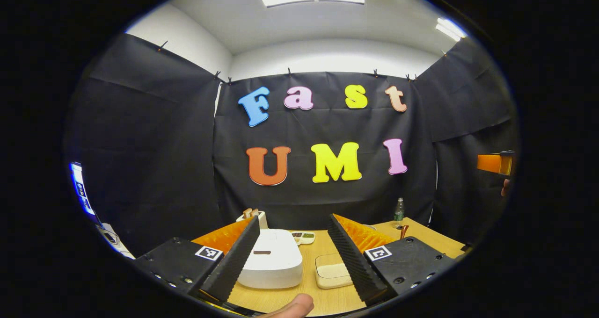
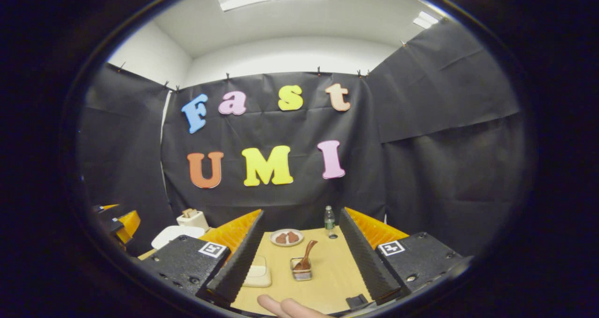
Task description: Close the left gripper, press the button to open the rice cooker; take a wooden spoon from the chopstick holder with the right hand, scoop a spoonful of rice and pour it into the rice cooker, then put the wooden spoon back into the chopstick holder.
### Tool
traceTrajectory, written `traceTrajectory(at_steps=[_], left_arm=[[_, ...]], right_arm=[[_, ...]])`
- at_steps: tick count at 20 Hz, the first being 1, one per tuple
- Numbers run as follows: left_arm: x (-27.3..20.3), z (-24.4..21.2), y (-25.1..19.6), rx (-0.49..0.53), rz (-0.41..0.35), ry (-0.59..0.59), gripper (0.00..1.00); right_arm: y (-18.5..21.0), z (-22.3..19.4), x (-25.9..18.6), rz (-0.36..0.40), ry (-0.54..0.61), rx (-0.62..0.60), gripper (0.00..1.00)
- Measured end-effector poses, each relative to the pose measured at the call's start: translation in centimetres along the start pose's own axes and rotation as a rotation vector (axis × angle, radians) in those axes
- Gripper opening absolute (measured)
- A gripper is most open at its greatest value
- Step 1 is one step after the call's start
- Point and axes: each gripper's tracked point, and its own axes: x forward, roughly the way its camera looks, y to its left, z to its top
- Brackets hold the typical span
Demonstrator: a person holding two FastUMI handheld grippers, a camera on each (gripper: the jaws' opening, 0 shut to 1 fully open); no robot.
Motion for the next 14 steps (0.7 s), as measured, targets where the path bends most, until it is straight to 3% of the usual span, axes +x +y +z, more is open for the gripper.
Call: traceTrajectory(at_steps=[8,11,14], left_arm=[[-1.1,0.4,3.1,-0.011,0.010,-0.022,0.94],[-1.2,-0.4,4.6,-0.032,0.031,-0.009,0.94],[-1.0,-1.4,5.5,-0.045,0.036,0.013,0.94]], right_arm=[[5.9,2.3,-1.8,0.094,-0.070,-0.009,1.00],[6.7,1.3,-1.6,0.106,-0.060,-0.015,0.99],[5.6,0.2,-0.7,0.070,-0.050,-0.044,1.00]])
